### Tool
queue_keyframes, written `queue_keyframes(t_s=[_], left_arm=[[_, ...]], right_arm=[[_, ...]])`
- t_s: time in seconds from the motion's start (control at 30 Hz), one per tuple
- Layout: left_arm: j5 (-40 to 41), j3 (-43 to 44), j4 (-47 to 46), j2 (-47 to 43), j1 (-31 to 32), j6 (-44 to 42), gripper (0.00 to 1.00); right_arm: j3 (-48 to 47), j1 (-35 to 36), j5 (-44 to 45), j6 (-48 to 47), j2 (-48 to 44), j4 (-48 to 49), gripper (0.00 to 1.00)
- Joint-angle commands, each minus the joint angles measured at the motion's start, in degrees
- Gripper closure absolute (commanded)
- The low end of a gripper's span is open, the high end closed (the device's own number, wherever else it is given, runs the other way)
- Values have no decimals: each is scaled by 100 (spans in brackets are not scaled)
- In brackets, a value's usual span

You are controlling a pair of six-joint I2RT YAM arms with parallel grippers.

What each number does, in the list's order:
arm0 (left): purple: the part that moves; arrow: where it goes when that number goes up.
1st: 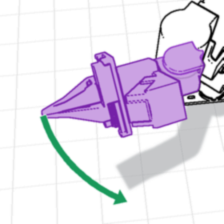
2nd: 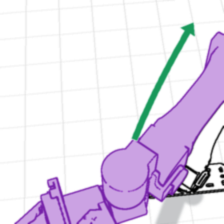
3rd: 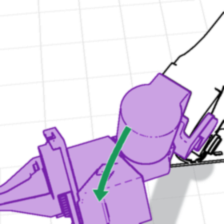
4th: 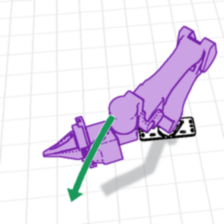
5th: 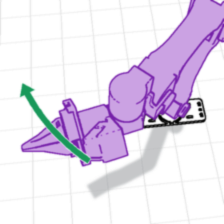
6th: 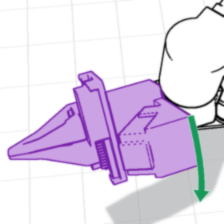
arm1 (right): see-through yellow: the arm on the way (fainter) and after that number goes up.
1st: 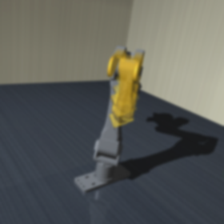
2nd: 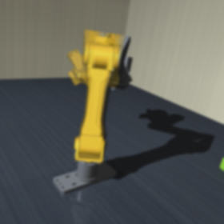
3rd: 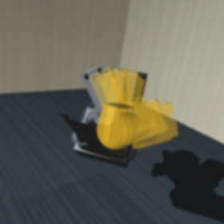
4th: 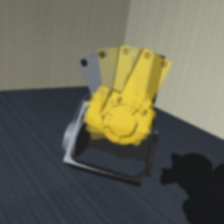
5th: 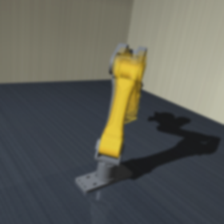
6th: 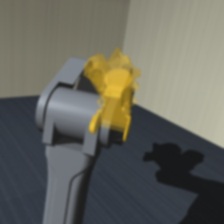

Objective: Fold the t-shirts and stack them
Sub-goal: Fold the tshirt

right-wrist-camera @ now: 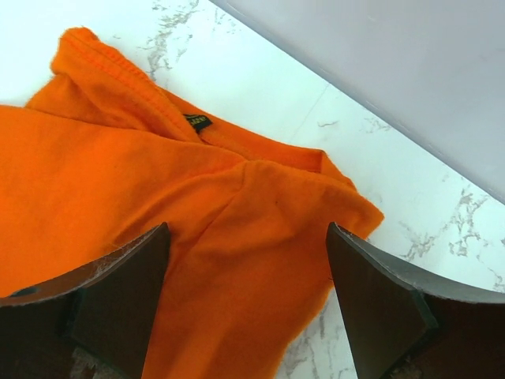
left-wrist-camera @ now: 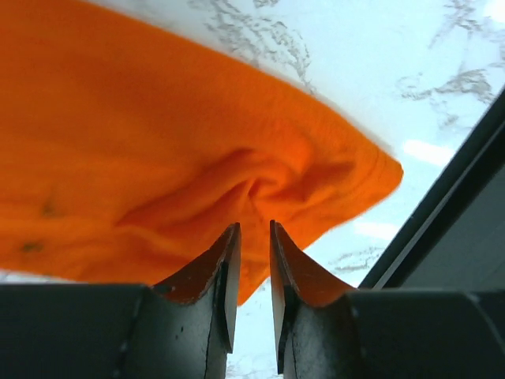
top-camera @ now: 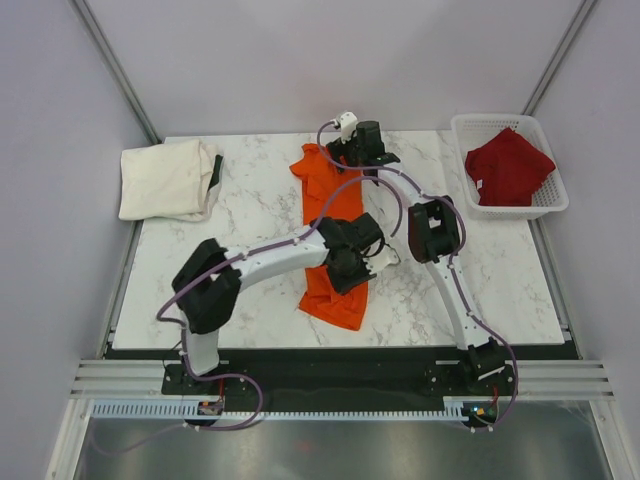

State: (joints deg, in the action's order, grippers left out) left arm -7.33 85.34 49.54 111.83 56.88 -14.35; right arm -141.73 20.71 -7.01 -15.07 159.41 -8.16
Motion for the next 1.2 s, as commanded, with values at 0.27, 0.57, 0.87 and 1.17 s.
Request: queue_keyframes(t_s=[0.27, 0.57, 0.87, 1.17], left_arm=[[65, -1439, -285, -2016, -809, -428, 71], [-181, -2161, -1138, -1876, -889, -376, 72], [-242, -2671, -1544, -1366, -898, -358, 72], [-172, -2672, -1641, -1058, -889, -68, 72]], right_arm=[[1077, -155, -73, 39, -1430, 211, 11], [2009, -146, -222, -145, -1993, -221, 12], [1992, -102, -293, -154, -1800, -405, 10], [1255, -23, 76, -277, -1027, -634, 10]])
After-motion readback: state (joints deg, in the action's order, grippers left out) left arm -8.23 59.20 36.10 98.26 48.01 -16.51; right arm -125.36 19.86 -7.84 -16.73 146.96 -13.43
